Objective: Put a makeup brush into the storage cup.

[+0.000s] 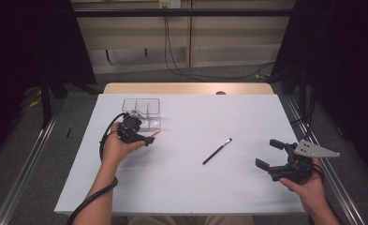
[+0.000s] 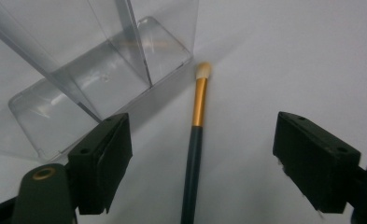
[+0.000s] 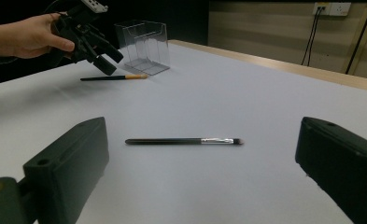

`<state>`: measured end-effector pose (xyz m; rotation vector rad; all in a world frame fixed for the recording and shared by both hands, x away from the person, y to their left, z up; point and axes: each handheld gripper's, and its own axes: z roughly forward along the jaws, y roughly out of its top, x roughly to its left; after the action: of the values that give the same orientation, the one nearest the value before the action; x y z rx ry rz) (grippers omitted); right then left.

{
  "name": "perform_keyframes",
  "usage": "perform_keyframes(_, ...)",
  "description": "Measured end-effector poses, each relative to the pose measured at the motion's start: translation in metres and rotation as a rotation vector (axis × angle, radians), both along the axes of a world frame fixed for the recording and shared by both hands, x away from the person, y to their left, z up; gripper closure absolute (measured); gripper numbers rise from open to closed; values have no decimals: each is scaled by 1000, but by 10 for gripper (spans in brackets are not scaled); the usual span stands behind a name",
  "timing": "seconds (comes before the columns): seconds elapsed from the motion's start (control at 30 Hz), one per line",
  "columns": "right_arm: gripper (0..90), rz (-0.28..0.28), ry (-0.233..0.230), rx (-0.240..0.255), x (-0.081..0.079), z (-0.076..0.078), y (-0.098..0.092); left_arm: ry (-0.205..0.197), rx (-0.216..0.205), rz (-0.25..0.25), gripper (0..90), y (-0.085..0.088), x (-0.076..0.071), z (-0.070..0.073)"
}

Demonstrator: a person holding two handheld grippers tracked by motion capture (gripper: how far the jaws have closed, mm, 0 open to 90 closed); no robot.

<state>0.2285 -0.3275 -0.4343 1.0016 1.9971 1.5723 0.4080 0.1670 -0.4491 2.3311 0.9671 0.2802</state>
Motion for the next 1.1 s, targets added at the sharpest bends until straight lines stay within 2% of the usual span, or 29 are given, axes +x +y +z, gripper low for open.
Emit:
perform_keyframes(0.07, 23, 0, 0, 0, 0, 0, 0, 18, 16, -4, 234, -2, 2, 2)
perform_keyframes(0.27, 24, 0, -1, -2, 0, 0, 0, 31, 55, -13, 288, -6, 4, 2)
perform_keyframes(0.33, 24, 1, -1, -4, 0, 0, 0, 39, 79, -29, 311, -9, 5, 4)
perform_keyframes(0.4, 24, 2, -2, -6, 0, 0, -1, 46, 83, -29, 316, -10, 5, 5)
perform_keyframes(0.47, 24, 2, -1, -1, 0, 0, -1, 59, 111, -20, 343, -13, 7, 6)
perform_keyframes(0.5, 24, 2, -1, -1, 0, 0, -1, 59, 111, -20, 355, -13, 7, 6)
perform_keyframes(0.53, 25, 3, -2, -2, 0, 0, 0, 54, 135, -20, 361, -14, 8, 7)
perform_keyframes(0.6, 25, 4, 0, -2, 0, 0, 0, 54, 138, -21, 375, -15, 9, 8)
perform_keyframes(0.7, 25, 5, 0, -2, 0, 0, 0, 72, 156, -35, 391, -19, 11, 9)
perform_keyframes(0.8, 26, 5, 0, -2, 0, 0, 0, 96, 165, -42, 456, -22, 13, 8)
perform_keyframes(0.97, 27, 5, 0, -4, 1, -1, 0, 121, 190, -47, 512, -22, 16, 6)
perform_keyframes(1.03, 28, 5, 1, -4, 1, -1, 0, 151, 188, -70, 543, -22, 18, 6)
perform_keyframes(1.07, 28, 6, 0, -6, 1, -1, -1, 162, 209, -70, 557, -23, 20, 5)
perform_keyframes(1.1, 28, 6, 0, -6, 1, -1, -1, 162, 209, -70, 565, -23, 20, 5)
